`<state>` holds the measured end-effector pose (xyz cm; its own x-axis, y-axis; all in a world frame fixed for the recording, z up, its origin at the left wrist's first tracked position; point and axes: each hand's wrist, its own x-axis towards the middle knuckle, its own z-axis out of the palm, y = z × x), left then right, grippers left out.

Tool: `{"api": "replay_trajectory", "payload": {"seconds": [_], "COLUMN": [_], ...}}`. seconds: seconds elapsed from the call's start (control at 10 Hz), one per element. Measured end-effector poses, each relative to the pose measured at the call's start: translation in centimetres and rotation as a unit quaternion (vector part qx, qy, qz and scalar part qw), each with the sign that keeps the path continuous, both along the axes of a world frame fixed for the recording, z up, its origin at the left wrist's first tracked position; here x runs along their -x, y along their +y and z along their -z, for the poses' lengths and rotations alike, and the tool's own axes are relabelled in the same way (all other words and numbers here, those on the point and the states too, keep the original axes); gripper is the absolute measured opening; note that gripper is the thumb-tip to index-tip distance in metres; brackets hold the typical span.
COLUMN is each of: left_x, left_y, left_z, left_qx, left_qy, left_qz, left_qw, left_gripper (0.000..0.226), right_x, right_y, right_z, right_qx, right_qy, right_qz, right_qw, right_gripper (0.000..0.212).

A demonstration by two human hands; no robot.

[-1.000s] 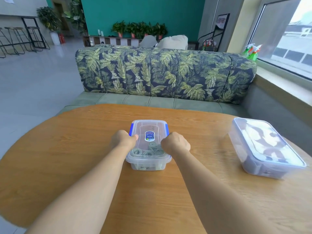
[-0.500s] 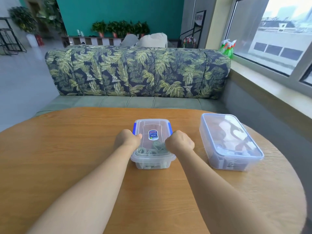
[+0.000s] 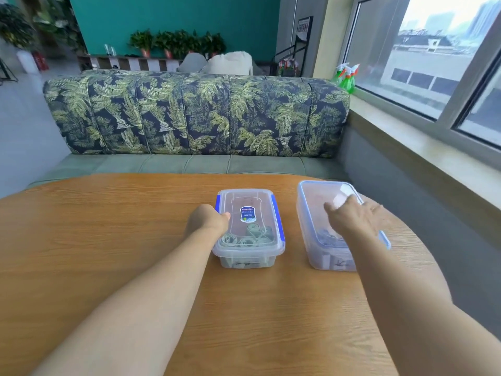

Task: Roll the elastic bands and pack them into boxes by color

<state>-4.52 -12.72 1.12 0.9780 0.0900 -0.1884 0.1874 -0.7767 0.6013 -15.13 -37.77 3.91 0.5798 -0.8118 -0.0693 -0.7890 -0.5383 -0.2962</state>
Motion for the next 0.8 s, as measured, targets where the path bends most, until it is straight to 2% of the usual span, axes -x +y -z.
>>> {"api": "replay_trajectory", "payload": {"seconds": [0.1, 0.5, 0.8], "left_x": [0.1, 0.4, 1.9], "left_y": [-0.8, -1.4, -1.3], "left_z": [-0.1, -0.3, -2.1], "left_qx": [0.003, 0.004, -0.005], "left_qy": [-0.003, -0.004, -0.011], "left_qz": [0.006, -0.001, 0.026], "left_qw": [1.0, 1.0, 1.0], "left_gripper": [0.034, 0.033, 0.053], "right_x": [0.8, -0.6, -0.5], "right_y": [-1.2, 0.1, 1.1], "right_z": [0.9, 1.6, 1.0], "right_qx": [-0.049, -0.038, -0.042], "right_qy": [0.052, 0.063, 0.038], "right_qz": [-0.002, -0.042, -0.051], "right_qw": [0.997, 0.996, 0.997], "right_gripper": [0.074, 0.072, 0.08]}}
